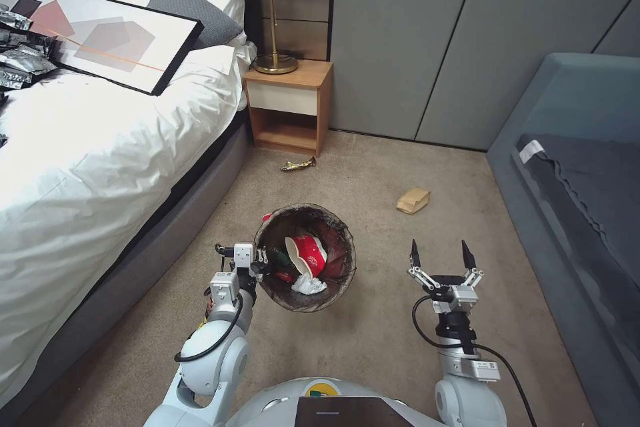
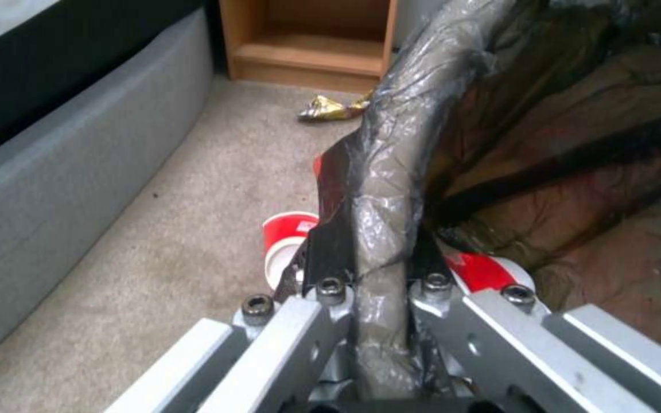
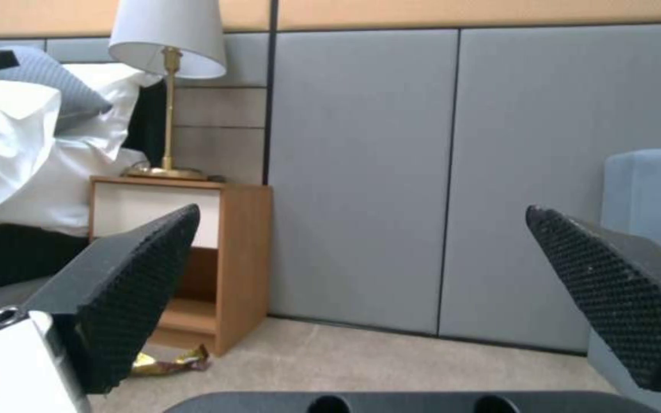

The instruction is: Pick up the trash bin, then pick up the garbage from the floor and place it into the trash bin.

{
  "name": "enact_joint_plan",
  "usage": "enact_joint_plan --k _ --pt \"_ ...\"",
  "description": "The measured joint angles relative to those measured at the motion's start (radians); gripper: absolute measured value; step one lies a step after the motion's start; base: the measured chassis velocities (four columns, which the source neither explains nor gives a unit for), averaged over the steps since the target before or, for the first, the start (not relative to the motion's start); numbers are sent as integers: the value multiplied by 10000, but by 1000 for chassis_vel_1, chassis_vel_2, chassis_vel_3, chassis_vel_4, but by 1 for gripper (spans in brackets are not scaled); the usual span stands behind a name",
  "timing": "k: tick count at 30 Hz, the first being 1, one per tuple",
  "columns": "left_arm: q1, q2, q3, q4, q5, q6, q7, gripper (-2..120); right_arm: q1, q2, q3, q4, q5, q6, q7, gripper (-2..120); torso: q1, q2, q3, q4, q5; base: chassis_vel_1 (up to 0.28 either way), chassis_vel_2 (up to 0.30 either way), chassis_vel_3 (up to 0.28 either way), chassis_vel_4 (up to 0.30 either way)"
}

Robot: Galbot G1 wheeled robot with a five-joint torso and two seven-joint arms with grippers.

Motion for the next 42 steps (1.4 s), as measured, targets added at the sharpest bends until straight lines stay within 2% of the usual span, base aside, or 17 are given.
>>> enact_joint_plan --k 11,33,42 --pt "-26 19 1 -68 -2 22 0 0 176 -38 148 -43 74 -75 -15 100 -1 0 -2 3 0 -171 156 174 -176" --pt "11 20 -19 -108 -4 25 -3 0 261 -58 194 -153 102 -80 -100 100 0 0 0 -1 0 -296 291 296 -294" --pt "-2 23 -31 -39 -6 8 -3 0 463 -60 203 -328 106 92 -251 100 4 -1 3 3 0 -34 42 31 -48"
